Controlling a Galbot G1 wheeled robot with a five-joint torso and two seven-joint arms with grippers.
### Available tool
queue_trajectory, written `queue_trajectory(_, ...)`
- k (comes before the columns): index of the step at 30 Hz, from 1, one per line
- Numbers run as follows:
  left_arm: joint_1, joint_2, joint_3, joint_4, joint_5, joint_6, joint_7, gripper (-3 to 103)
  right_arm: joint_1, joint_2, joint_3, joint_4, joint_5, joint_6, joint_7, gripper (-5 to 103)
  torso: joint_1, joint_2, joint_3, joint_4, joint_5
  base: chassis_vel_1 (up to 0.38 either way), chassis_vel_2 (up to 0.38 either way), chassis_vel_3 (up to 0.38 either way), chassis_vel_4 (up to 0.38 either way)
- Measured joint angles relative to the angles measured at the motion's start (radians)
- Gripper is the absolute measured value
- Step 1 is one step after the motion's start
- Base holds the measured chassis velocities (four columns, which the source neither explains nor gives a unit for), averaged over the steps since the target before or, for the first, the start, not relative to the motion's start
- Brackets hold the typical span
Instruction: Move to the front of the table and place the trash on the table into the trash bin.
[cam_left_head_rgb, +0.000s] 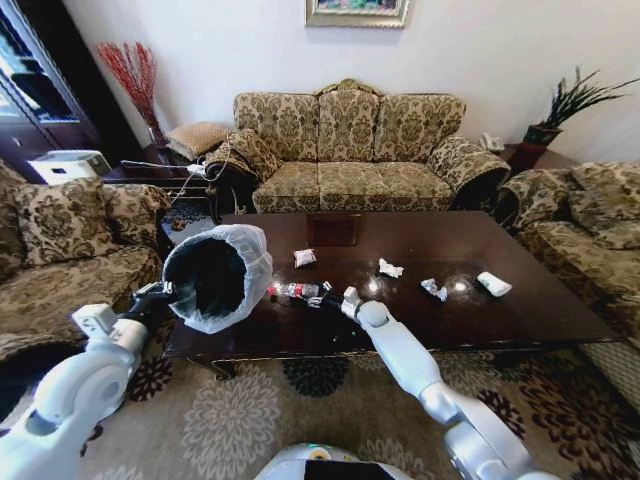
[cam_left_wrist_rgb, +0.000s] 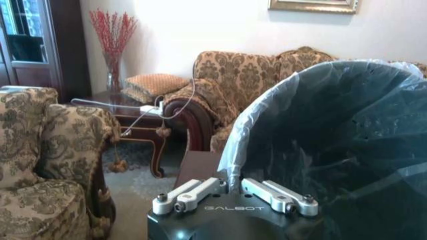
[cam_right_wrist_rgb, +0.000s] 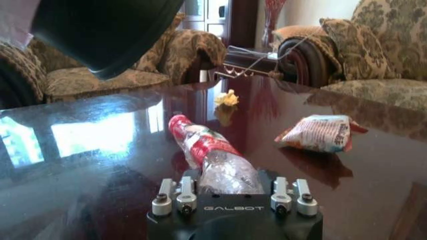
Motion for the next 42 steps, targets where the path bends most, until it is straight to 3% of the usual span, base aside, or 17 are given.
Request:
queue_trajectory(6, 0.006, 0.001, -0.004, -0.004, -0.001, -0.001, 0.0, 0, -0.016, -0.028, -0.015, 0.04, 0.009, -0.02, -0.005, 35, 0.0, 0.0, 0.0, 0.0001, 0.0, 0.0, 0.0, 0.0, 0.0)
queue_trajectory(11, 0.007, 0.004, -0.008, -0.008, -0.001, -0.001, -0.002, 0, -0.028, -0.043, -0.017, 0.062, 0.022, -0.029, -0.009, 27, 0.0, 0.0, 0.0, 0.0001, -0.0001, 0.0, 0.0, 0.0, 0.0)
queue_trajectory(18, 0.02, 0.034, -0.034, -0.001, -0.011, -0.001, -0.007, 0, -0.066, -0.071, 0.0, 0.112, 0.043, -0.045, -0.007, 8, 0.0, 0.0, 0.0, 0.0001, -0.0001, 0.0, 0.0, 0.0, 0.0)
queue_trajectory(21, 0.02, 0.048, -0.042, 0.006, -0.018, -0.001, -0.012, 0, -0.08, -0.08, 0.014, 0.124, 0.055, -0.046, -0.004, 2, 0.0, 0.0, 0.0, 0.0002, 0.0001, 0.0, 0.0, 0.0, 0.0)
queue_trajectory(28, 0.024, 0.077, -0.047, 0.022, -0.02, 0.034, -0.025, 0, -0.13, -0.1, 0.089, 0.167, 0.095, -0.036, -0.002, 0, 0.0, 0.0, 0.0, 0.0, -0.0003, 0.0, 0.0, 0.0, 0.0)
queue_trajectory(33, 0.025, 0.166, -0.046, 0.116, -0.009, 0.059, -0.035, 0, -0.211, -0.143, 0.185, 0.28, 0.159, 0.004, -0.005, 0, 0.0, 0.0, 0.0, 0.0001, -0.0007, 0.0, 0.0, 0.0, 0.0)
queue_trajectory(35, 0.024, 0.26, -0.047, 0.178, -0.045, 0.074, -0.051, 0, -0.28, -0.177, 0.236, 0.421, 0.251, 0.003, -0.002, 0, 0.0, 0.0, 0.0, 0.0, 0.0002, 0.0, 0.0, 0.0, 0.0)
queue_trajectory(36, 0.024, 0.26, -0.047, 0.178, -0.045, 0.074, -0.051, 0, -0.28, -0.177, 0.236, 0.421, 0.251, 0.003, -0.002, 0, 0.0, 0.0, 0.0, 0.0, 0.0002, 0.0, 0.0, 0.0, 0.0)
queue_trajectory(38, 0.026, 0.346, -0.052, 0.212, -0.098, 0.084, -0.057, 0, -0.327, -0.213, 0.275, 0.586, 0.329, -0.001, -0.012, 0, 0.0, 0.0, 0.0, -0.0002, -0.0007, 0.0, 0.0, 0.0, 0.0)
queue_trajectory(40, 0.024, 0.433, -0.065, 0.222, -0.203, 0.102, -0.076, 0, -0.352, -0.238, 0.302, 0.737, 0.392, -0.002, -0.036, 0, 0.0, 0.0, 0.0, -0.0001, 0.0, 0.0, 0.0, 0.0, 0.0)
queue_trajectory(41, 0.024, 0.433, -0.065, 0.222, -0.203, 0.102, -0.076, 0, -0.352, -0.238, 0.302, 0.737, 0.392, -0.002, -0.036, 0, 0.0, 0.0, 0.0, -0.0001, 0.0, 0.0, 0.0, 0.0, 0.0)
queue_trajectory(42, 0.016, 0.483, -0.072, 0.215, -0.283, 0.121, -0.097, 0, -0.361, -0.246, 0.313, 0.841, 0.435, -0.003, -0.05, 0, 0.0, 0.0, 0.0, -0.0001, 0.0004, 0.0, 0.0, 0.0, 0.0)
